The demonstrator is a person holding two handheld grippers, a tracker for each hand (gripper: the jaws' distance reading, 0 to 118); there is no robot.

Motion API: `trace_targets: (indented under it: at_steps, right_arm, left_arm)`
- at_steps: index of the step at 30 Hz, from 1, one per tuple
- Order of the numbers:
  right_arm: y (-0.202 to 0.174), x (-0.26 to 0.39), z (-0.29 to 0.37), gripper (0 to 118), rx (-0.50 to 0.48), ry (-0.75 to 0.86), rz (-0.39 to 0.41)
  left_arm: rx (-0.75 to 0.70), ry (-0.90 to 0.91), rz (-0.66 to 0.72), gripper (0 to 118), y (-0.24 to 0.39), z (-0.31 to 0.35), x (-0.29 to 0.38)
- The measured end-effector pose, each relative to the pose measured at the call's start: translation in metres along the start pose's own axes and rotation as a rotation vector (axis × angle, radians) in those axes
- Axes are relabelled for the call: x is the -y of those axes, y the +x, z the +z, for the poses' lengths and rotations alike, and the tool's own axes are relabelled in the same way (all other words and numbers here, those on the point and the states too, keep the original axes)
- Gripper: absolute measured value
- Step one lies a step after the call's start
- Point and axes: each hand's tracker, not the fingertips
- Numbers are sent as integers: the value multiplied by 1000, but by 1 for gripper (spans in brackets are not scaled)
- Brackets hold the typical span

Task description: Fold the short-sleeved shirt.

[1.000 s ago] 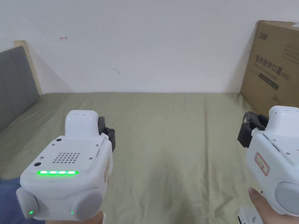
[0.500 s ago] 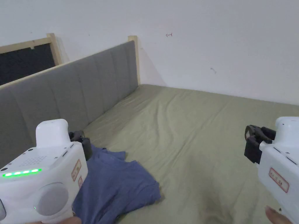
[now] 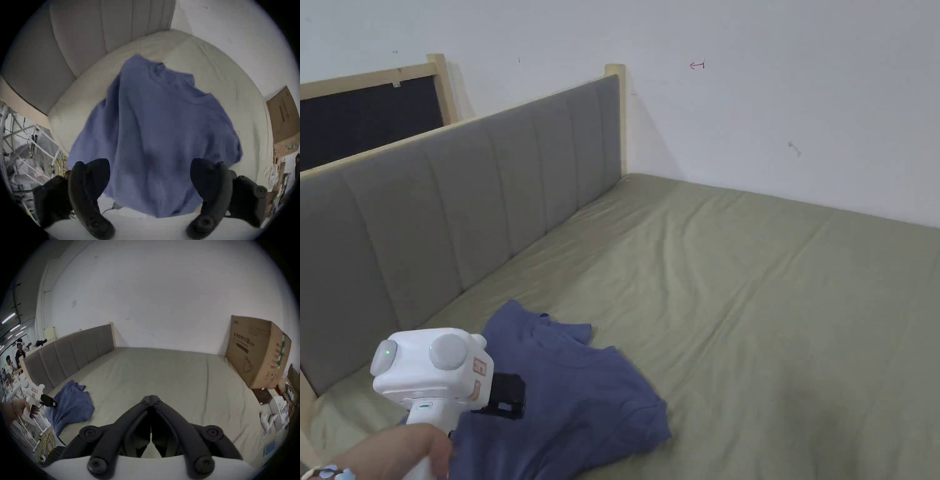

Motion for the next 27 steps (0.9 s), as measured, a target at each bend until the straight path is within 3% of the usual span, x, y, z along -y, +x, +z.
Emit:
trace_targets:
  at_steps: [2, 5, 8, 11, 12, 13, 14, 15, 20, 23, 27]
  right_arm:
    - [8, 5, -2, 0, 18, -29, -28]
    - [12, 11, -2, 0, 26, -56, -43]
    - [11, 16, -4, 0, 45, -85, -25]
    - [11, 19, -6, 0, 41, -92, -43]
    - [10, 19, -7, 0, 36, -92, -53]
    - [9, 19, -8, 0, 32, -92, -62]
    - [9, 19, -8, 0, 27, -93, -70]
    - [7, 18, -8, 0, 21, -94, -78]
    - [5, 10, 0, 0, -25, -71, -80]
    - [7, 6, 9, 0, -28, -48, -61]
    - [19, 1, 24, 0, -21, -12, -84]
  left_arm:
    - [-20, -57, 32, 105, -1, -30, 1]
    - [-48, -85, 63, 118, 7, -65, 13]
    - [-146, -5, -46, 118, 26, -69, 23]
    - [-150, -47, -15, 115, 22, -73, 9]
    - [-143, -54, -17, 106, 21, -69, 8]
    - [-139, -48, -22, 85, 18, -62, 8]
    - [-106, -45, -21, 39, 16, -54, 10]
    - [-88, 14, -38, 3, 20, -29, 12]
    - [-76, 191, -61, 0, 3, 16, 12]
    - [-82, 322, -183, 0, 8, 59, 7]
    - [59, 557, -223, 0, 51, 153, 7]
